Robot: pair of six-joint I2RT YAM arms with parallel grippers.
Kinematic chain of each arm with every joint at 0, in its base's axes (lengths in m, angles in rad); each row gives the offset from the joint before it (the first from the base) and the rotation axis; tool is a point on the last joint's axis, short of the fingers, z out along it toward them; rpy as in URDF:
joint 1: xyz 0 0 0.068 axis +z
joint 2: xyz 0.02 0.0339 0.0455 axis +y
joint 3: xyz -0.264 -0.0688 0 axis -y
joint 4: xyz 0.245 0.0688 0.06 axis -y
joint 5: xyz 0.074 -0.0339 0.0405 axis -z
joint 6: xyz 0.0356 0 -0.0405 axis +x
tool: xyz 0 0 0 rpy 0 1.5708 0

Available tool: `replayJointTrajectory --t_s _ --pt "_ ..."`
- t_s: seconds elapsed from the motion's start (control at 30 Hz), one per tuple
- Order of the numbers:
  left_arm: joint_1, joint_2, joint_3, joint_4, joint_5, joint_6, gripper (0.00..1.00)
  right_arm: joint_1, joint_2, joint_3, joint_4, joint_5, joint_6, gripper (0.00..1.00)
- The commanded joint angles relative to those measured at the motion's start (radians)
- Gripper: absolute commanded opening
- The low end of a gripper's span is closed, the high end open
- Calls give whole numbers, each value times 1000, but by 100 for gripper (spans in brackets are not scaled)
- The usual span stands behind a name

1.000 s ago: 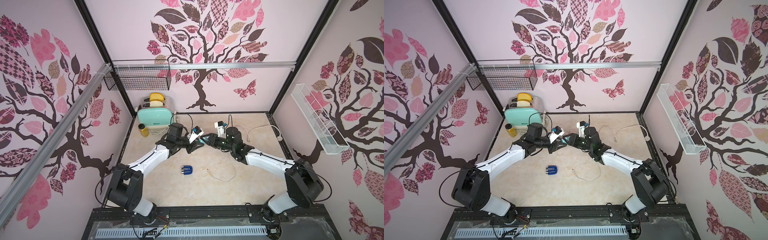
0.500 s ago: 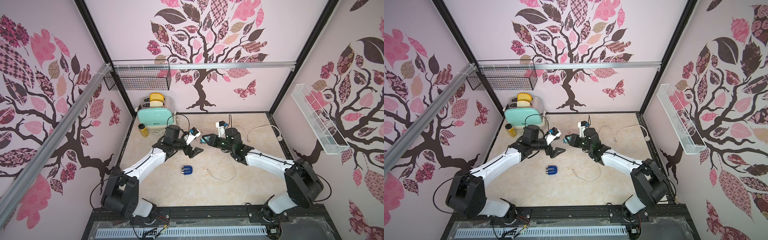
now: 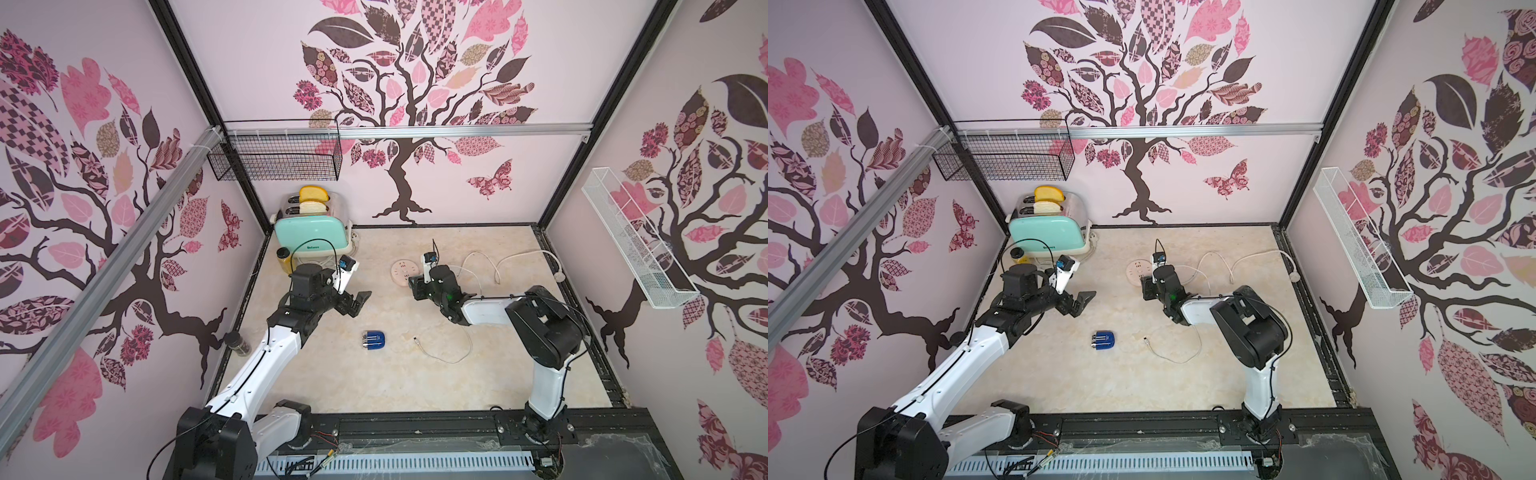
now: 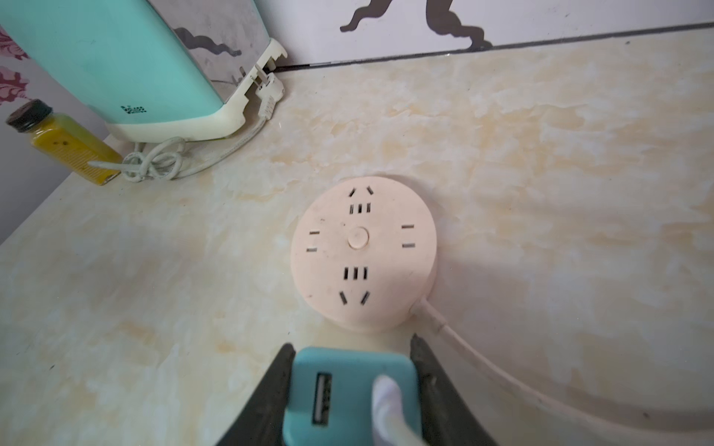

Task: Charge the electric shaver
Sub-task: Insert the plug into the socket.

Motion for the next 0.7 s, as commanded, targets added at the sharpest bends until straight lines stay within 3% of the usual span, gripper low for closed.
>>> replayJointTrajectory --t_s 0.0,0.67 --pt "19 5 -16 34 -32 -31 98 8 21 99 43 43 -79 0" --pt "43 37 -26 60 -30 -43 98 12 159 307 -130 100 -156 0"
